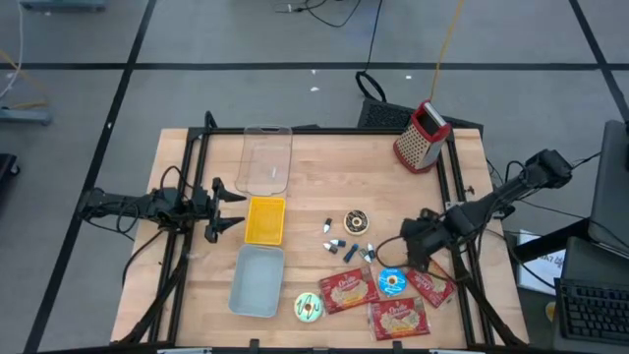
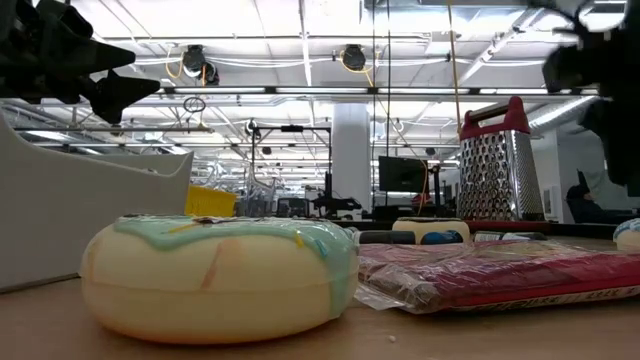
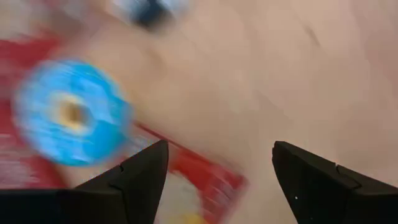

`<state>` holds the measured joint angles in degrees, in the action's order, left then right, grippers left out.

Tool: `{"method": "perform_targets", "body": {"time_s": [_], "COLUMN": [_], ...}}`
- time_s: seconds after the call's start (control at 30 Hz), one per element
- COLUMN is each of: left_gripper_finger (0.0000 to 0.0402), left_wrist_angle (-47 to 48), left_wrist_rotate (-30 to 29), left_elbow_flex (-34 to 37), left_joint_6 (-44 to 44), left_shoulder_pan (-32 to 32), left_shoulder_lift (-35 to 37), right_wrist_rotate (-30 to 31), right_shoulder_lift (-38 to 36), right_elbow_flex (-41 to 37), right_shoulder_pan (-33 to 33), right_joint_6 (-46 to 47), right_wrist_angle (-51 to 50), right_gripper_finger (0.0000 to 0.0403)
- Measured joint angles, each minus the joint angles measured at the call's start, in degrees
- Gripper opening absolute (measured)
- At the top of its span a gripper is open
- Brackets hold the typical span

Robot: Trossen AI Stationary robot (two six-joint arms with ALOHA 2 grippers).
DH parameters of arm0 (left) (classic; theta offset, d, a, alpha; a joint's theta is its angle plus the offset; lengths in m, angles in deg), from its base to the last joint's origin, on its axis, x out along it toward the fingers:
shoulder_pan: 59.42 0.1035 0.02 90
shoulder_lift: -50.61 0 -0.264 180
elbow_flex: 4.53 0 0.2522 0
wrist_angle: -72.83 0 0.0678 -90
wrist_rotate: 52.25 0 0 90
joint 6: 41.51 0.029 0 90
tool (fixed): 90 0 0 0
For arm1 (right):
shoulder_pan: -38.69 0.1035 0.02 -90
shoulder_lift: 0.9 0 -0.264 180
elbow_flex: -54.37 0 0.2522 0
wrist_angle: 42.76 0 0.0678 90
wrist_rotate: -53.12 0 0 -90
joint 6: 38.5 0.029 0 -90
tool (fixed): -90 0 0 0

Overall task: Pick & Place Food Item
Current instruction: Put the top right red popcorn bag into the white bin

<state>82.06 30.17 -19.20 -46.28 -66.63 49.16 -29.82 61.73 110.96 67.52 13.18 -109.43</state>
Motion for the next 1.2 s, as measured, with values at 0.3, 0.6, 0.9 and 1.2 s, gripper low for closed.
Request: {"method": "perform_targets", "body": {"time_s": [0.3, 0.6, 0.9, 1.2], "left_gripper_finger": [0.0296, 0.0296, 0.0296, 0.0296], "left_wrist_angle": [0.0, 0.0, 0.0, 0.0], "left_wrist_rotate": [0.0, 0.0, 0.0, 0.0], "left_elbow_flex": [0.0, 0.0, 0.0, 0.0], "left_joint_6": [0.0, 0.0, 0.0, 0.0], "left_shoulder_pan": [0.0, 0.0, 0.0, 0.0], "left_shoulder_lift": [0.0, 0.0, 0.0, 0.0], "right_wrist_rotate": [-4.8, -5.9, -6.1, -5.9], "right_shoulder_lift": [-0.6, -0.6, -0.6, -0.6], "right_elbow_flex": [-8.0, -13.0, -13.9, -13.9], "right_shoulder_pan": [-0.1, -0.1, -0.1, -0.1], "right_joint_6": [4.7, 4.7, 5.1, 5.3], "right_wrist_angle": [2.2, 11.0, 11.7, 11.5], "right_gripper_finger": [0.0274, 0.0273, 0.0245, 0.017]}}
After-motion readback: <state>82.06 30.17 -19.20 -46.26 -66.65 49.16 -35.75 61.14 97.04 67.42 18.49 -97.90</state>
